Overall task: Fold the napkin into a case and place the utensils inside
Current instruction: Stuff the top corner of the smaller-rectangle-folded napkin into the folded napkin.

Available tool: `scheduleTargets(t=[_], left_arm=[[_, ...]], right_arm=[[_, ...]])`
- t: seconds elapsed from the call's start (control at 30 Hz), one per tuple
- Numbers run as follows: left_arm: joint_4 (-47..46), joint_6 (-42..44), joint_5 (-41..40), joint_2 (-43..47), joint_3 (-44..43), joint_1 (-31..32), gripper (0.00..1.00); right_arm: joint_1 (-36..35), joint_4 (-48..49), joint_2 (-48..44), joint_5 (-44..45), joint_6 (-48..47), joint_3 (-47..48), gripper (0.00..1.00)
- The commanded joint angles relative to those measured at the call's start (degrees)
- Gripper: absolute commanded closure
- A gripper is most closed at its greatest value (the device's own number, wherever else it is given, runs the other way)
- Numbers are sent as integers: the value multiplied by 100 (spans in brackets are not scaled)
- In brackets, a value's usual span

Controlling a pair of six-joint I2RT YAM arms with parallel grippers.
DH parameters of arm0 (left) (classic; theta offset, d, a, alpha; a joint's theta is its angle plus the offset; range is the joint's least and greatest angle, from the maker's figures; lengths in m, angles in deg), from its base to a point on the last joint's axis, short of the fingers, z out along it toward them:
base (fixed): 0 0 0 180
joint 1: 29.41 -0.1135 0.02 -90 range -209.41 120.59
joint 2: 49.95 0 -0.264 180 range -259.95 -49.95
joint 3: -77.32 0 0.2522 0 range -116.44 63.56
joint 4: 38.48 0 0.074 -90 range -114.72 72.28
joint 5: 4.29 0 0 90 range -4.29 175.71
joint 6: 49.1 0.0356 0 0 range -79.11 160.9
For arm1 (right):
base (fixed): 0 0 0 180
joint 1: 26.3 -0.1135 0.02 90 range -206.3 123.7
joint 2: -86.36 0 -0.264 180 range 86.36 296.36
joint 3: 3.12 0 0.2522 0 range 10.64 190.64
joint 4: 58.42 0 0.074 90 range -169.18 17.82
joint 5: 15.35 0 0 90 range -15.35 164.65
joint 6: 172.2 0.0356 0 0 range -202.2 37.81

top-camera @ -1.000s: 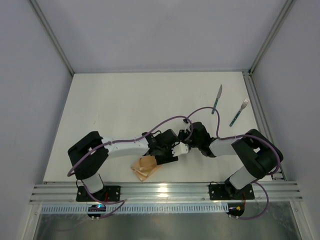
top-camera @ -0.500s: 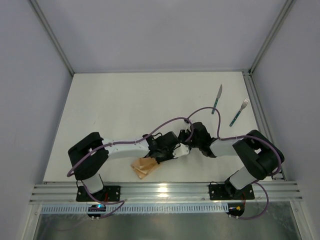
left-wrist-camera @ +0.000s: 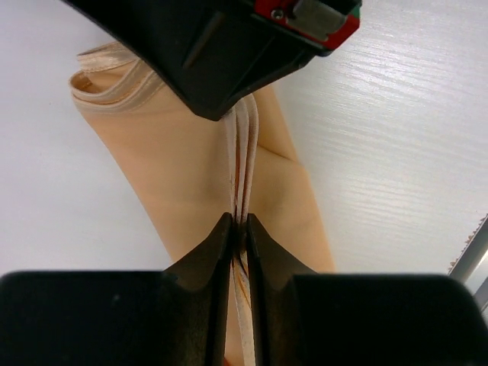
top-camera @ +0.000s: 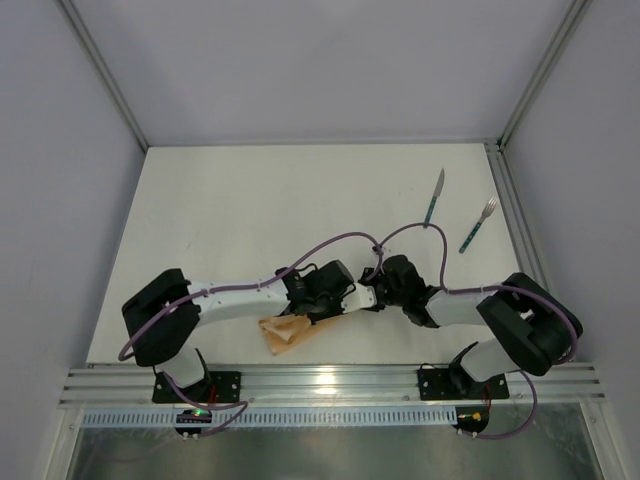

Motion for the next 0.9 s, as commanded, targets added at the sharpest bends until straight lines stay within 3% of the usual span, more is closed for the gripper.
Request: scheduleTargets(t=[0.0, 0.1, 0.13, 0.17, 0.33, 0.6, 0.87], left_arm=[[67, 49, 180, 270, -42, -21, 87], [163, 155, 635, 288, -33, -21, 80], [207, 190, 733, 279, -59, -21, 72], [268, 155, 829, 279, -77, -21, 56], [182, -152, 444, 183, -541, -21, 41], [94, -372, 522, -713, -701, -3, 40], [207, -223, 901, -389, -376, 41, 34]], right_arm=[[-39, 533, 193, 165, 276, -194, 96], [-38, 586, 308, 210, 285, -238, 96], [-30, 630, 369, 192, 302, -256, 96], [-38, 674, 387, 201, 328, -291, 96], [-39, 709, 414, 359, 364, -397, 96], [-38, 955, 274, 464, 618, -555, 96], [-39, 859, 150, 675, 689, -520, 96]])
